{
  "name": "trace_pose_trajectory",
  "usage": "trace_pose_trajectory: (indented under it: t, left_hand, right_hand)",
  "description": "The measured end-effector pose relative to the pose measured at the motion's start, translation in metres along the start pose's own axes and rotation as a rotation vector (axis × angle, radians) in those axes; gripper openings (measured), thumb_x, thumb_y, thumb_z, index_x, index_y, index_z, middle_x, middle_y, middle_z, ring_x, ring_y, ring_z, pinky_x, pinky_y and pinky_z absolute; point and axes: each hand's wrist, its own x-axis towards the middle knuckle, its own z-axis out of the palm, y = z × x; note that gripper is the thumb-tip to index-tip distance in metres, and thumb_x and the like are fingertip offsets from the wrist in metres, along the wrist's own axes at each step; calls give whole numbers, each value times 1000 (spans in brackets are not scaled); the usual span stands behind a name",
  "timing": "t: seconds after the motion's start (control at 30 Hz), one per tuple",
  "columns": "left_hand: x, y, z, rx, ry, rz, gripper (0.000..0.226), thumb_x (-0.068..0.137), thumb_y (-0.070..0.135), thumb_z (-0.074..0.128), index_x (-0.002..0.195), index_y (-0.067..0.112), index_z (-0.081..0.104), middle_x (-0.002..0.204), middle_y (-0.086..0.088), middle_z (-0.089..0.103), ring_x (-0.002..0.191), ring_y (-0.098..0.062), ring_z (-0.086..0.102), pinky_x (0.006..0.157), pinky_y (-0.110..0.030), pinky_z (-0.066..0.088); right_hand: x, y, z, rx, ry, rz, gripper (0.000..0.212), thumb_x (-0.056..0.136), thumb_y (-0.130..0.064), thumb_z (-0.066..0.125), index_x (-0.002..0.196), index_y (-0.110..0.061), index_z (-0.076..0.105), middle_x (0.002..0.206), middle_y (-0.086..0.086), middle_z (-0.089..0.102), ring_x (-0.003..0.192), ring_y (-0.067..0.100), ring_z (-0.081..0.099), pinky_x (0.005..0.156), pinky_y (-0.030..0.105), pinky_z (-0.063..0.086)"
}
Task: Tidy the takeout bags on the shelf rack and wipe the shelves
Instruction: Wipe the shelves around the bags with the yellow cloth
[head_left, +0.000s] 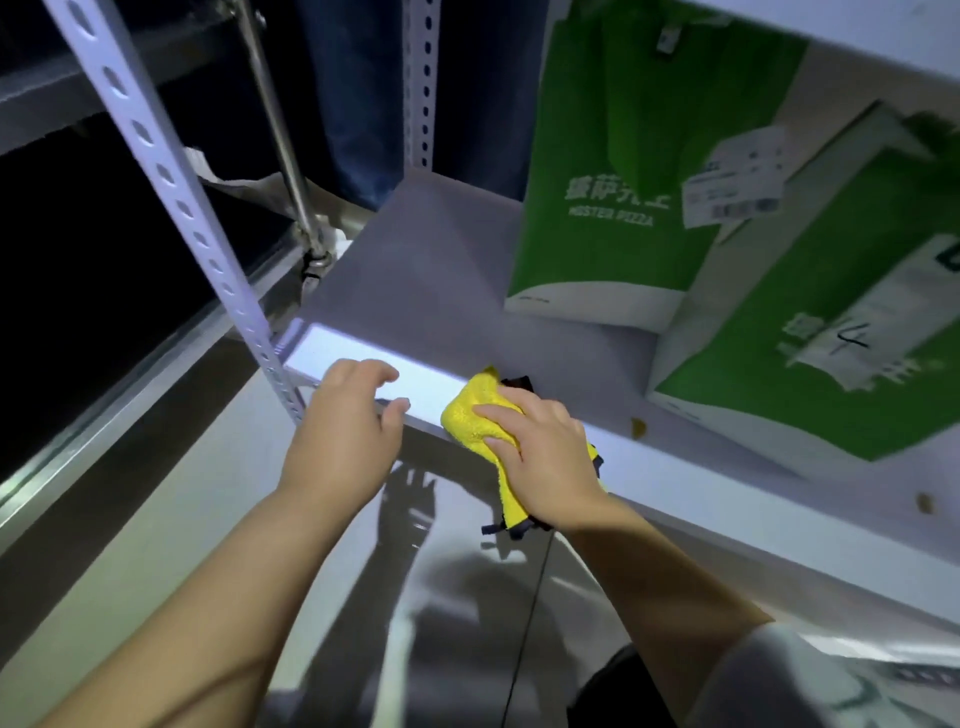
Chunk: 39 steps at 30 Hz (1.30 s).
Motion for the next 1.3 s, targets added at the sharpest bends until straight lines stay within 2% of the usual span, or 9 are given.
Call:
trace_pose_trajectory:
  t: [0.07,0.2,0.4,0.53,0.67,0.83,0.97,1.17,1.3]
  left_hand:
    - [-2,6,15,-15,-63,24,25,88,14,58,113,9,59,115,-10,55,102,-24,53,87,-30,38]
    - [14,12,32,21,-129,120,22,87,9,58,108,4,63,108,-15,60,102,-31,54,89,-32,37]
    - [38,20,62,74,-249,202,24,90,16,53,111,12,65,112,-9,62,106,-30,54,86,-32,42]
    - [42,41,85,7,-222,290,24,89,16,55,110,15,66,108,-9,64,102,-28,57,82,-27,40]
    - [46,71,103,-39,-258,407,25,88,15,55,110,18,67,110,-6,68,101,-28,60,87,-29,44]
    - [56,119,122,-62,-298,487,28,88,23,58,115,19,61,114,-10,64,99,-31,61,86,-35,48]
    - [66,161,141,-62,-384,498,39,84,30,64,118,15,53,116,-9,62,100,-27,60,85,-33,46]
    - [74,196,160,-33,-322,565,36,80,31,70,101,8,52,101,-14,63,90,-30,60,68,-28,38]
    - [75,209,171,-21,-288,605,36,82,29,67,102,4,51,101,-17,62,93,-34,59,75,-37,47]
  right_hand:
    - [-7,3,-3,1,-5,23,35,96,-35,44,131,-41,48,146,-12,34,125,20,33,101,30,21]
    - [-22,10,-3,30,-5,55,36,96,-34,44,130,-41,48,148,-12,32,125,21,33,101,28,20]
    - [-44,24,-7,72,36,93,34,95,-33,45,128,-39,52,147,-12,33,120,23,37,101,29,20]
    - [-66,41,-15,134,347,160,30,84,-22,57,112,-26,68,131,3,55,103,35,56,95,42,41]
    - [-88,68,-28,112,507,235,31,82,-18,59,111,-22,68,127,5,58,101,33,58,92,43,45]
    - [-110,98,-47,200,443,367,37,83,-27,51,118,-30,63,133,-4,52,116,24,47,100,34,33]
    - [-123,118,-54,183,404,375,36,84,-28,52,118,-29,63,133,-4,52,117,24,47,101,39,35]
    - [-138,146,-47,124,317,471,32,89,-29,52,119,-36,60,138,-11,46,116,22,45,97,35,33]
    - [-135,157,-45,108,301,497,43,82,-43,37,121,-42,57,139,-17,43,118,18,42,95,32,32]
